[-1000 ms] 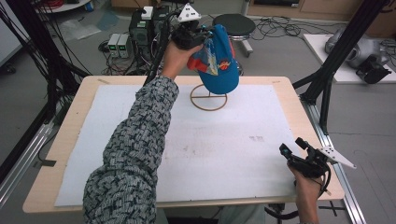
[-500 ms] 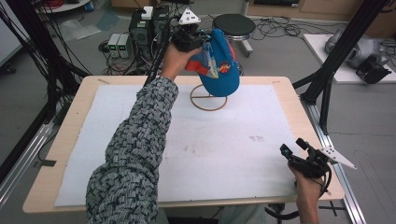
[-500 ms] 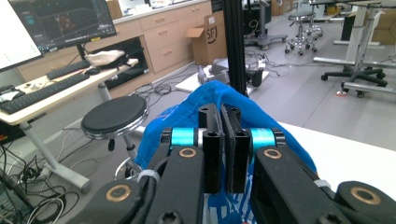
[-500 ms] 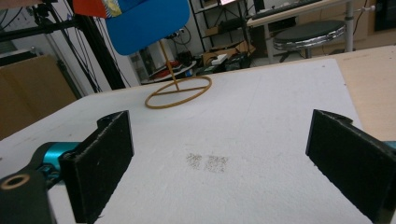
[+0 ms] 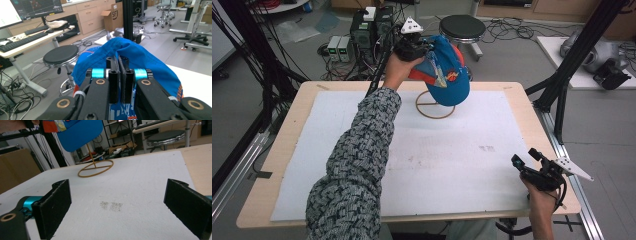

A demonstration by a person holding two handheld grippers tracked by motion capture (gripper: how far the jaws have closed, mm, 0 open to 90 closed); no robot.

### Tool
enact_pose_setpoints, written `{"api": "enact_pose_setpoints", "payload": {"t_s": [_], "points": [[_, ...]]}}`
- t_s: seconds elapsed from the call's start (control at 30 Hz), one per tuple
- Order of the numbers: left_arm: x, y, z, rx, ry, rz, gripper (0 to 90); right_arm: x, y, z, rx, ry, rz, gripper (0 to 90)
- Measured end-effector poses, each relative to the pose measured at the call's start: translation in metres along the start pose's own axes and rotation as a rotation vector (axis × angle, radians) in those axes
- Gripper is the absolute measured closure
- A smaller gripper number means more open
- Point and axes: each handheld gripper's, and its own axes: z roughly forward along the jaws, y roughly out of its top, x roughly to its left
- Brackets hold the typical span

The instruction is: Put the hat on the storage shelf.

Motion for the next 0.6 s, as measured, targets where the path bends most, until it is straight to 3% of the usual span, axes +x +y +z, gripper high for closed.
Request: {"api": "enact_pose_setpoints", "payload": {"t_s": [0.3, 0.6], "points": [[0.001, -0.009, 0.000, 0.002, -0.004, -0.007, 87.0, -0.001, 0.000, -0.001, 0.003, -0.003, 0.001, 6.7], [-0.004, -0.012, 0.002, -0.052, -0.008, 0.004, 86.3, -0.001, -0.001, 0.000, 0.008, 0.001, 0.002, 6.7]]}}
